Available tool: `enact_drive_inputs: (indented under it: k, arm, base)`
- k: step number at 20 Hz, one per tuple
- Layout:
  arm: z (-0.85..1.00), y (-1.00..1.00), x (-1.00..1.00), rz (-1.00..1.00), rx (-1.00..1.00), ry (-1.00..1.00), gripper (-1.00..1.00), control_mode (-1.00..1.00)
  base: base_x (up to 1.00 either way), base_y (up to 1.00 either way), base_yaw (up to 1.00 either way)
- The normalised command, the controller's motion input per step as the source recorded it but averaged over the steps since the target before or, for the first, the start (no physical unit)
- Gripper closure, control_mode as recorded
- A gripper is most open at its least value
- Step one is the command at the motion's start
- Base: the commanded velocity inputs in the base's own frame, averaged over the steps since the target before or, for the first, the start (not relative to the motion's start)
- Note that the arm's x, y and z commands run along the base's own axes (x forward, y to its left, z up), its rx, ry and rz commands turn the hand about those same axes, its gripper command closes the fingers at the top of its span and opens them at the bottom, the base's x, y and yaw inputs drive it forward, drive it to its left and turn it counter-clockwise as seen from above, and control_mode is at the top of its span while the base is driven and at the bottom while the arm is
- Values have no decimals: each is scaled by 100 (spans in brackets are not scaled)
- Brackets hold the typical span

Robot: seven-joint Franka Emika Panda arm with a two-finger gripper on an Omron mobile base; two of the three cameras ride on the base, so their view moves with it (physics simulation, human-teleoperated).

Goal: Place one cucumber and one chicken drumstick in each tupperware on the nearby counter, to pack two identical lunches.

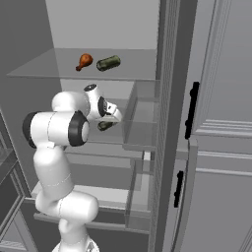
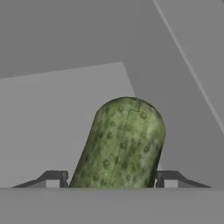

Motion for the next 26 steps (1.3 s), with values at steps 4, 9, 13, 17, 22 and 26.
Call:
enact_drive_inputs:
  k: [4,9,13,17,22,26]
  arm:
    - [-9,0,0,0,0,12,100,-100]
    - [-12,2,-75,3,0,-16,100,-100]
    - [-52,19,-76,5,0,-23,100,-100]
    - [14,13,-67,7,0,-21,100,-100]
    - [100,0,-91,9,1,3,100,-100]
    - [100,0,-66,11,1,21,100,-100]
  base:
    - [0,0,0]
    - [0,0,0]
    - [0,0,0]
    - [0,0,0]
    - [0,0,0]
    - [0,0,0]
